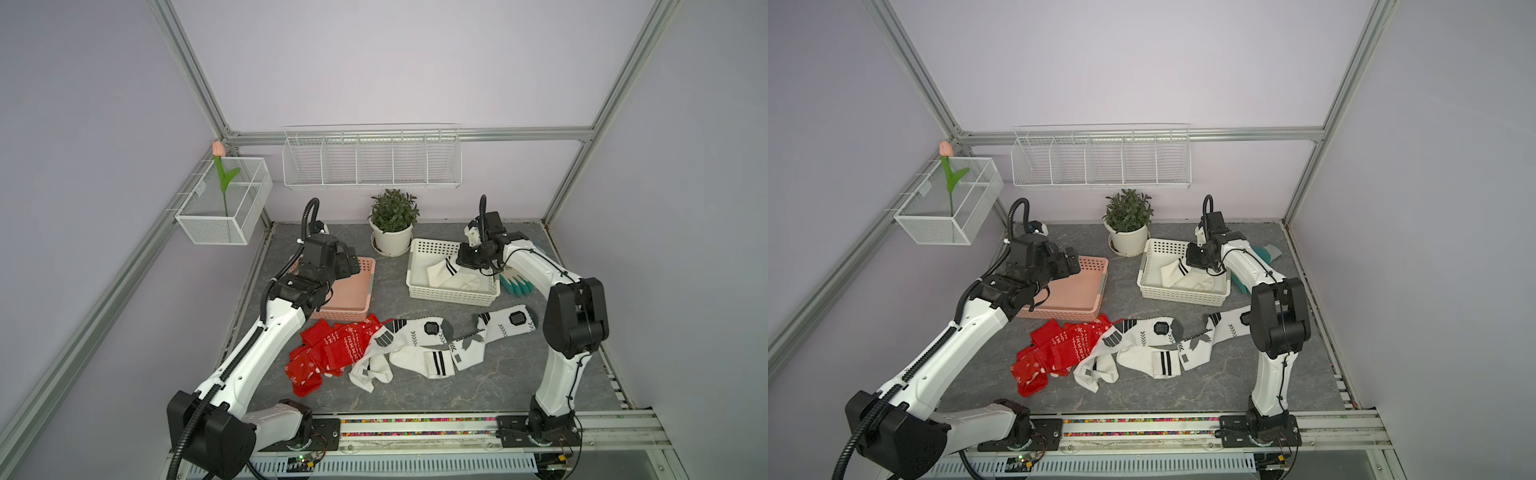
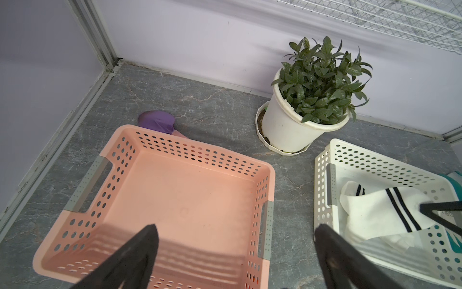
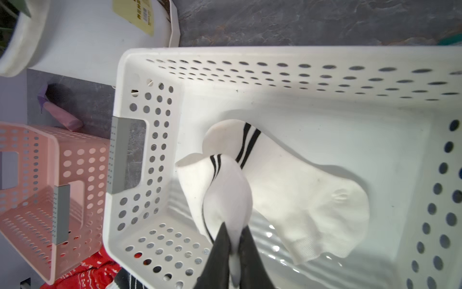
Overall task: Sort the socks into the basket by color
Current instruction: Place the sock in the bin.
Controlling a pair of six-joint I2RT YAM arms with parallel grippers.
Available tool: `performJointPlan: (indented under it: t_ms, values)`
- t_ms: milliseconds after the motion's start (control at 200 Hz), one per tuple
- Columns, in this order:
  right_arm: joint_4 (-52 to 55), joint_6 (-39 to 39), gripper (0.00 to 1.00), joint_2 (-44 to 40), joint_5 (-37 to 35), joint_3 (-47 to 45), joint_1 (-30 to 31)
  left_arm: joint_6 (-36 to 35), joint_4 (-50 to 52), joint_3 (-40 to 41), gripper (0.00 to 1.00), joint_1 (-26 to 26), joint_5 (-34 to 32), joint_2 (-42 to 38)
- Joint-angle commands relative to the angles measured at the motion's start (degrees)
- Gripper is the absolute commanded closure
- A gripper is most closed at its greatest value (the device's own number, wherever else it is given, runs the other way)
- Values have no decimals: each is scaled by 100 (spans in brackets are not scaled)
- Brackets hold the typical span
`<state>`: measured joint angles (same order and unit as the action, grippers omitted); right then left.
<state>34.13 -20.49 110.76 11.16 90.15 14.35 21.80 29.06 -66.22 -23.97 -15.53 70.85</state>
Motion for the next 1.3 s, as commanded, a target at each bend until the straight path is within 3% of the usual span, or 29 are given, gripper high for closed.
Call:
performJointPlan:
  t_ms: [0, 260, 625, 1295]
  values:
    - [179, 234, 87, -25, -270, -103, -71, 24, 87, -159, 1, -26, -7, 41]
    - [358, 364, 78, 121, -600, -8, -99, 34, 81, -156, 1, -25, 8, 42]
    - [428, 393, 74, -16, -738, -65, -99, 46, 79, -154, 1, -38, 6, 87]
    - [732, 382, 70, -1433, -640, -837, 361, 38, 83, -172, 1, -46, 28, 81]
